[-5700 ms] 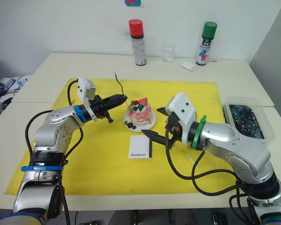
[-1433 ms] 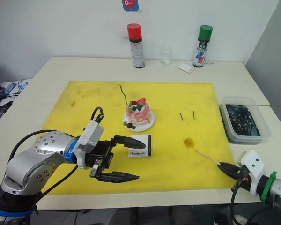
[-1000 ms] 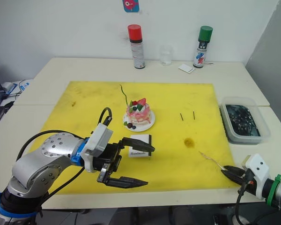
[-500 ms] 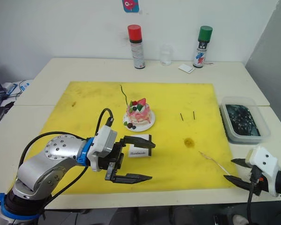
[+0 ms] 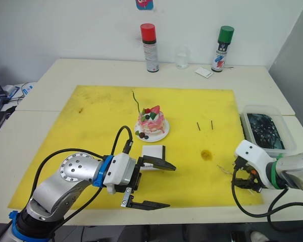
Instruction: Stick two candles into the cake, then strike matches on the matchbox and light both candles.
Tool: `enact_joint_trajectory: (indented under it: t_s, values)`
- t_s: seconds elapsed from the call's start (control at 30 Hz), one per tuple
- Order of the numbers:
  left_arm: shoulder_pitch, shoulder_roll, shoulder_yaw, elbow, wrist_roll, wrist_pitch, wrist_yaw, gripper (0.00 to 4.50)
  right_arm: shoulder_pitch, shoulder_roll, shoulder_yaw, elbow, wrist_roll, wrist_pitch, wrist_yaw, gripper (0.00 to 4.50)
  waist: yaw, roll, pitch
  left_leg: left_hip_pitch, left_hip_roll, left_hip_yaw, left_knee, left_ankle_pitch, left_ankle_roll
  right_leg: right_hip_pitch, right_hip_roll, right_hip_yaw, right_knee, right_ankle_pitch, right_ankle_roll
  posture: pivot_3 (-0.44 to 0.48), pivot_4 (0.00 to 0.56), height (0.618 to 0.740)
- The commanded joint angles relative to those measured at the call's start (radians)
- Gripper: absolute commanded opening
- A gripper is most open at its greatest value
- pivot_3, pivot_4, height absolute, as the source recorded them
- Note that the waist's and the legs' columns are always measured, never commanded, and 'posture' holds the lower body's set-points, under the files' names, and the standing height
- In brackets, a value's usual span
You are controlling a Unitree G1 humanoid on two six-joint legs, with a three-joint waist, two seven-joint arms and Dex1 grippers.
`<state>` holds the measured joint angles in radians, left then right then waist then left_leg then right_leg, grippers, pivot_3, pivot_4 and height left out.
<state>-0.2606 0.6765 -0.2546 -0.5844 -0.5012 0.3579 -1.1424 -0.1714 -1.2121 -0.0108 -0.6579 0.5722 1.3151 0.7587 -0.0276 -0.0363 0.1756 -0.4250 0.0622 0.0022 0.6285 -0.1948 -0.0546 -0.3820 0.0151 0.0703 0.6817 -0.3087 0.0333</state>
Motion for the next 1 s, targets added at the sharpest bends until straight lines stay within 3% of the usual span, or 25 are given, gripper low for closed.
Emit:
enact_joint_trajectory:
  t_s: [0.03, 0.47, 1.0]
  values:
    - [0.011, -0.010, 0.003, -0.028, 0.002, -0.019, 0.017, 4.50, -0.021, -0.015, 0.014, -0.001, 0.008, 0.026, 0.001, 3.09, 0.000, 0.000, 0.000, -0.001, 0.000, 0.000, 0.000, 0.000, 0.000, -0.001, 0.000, 0.000, 0.000, 0.000, 0.000, 0.000, 0.150, 0.740]
    - [0.042, -0.009, 0.001, -0.042, 0.008, -0.031, 0.033, 4.50, 0.053, -0.062, -0.065, 0.005, 0.024, 0.052, 0.019, 3.09, 0.000, 0.000, 0.000, -0.002, 0.000, 0.000, 0.001, 0.000, 0.000, -0.002, 0.000, 0.000, 0.000, 0.002, 0.003, 0.000, 0.150, 0.740]
    - [0.047, -0.018, -0.006, -0.029, 0.015, -0.041, 0.035, 4.50, 0.068, -0.019, -0.020, 0.038, 0.005, 0.011, -0.026, 3.09, -0.001, 0.001, -0.001, -0.002, 0.000, 0.000, 0.001, 0.000, 0.000, -0.002, 0.000, 0.000, 0.001, 0.002, 0.003, 0.000, 0.150, 0.740]
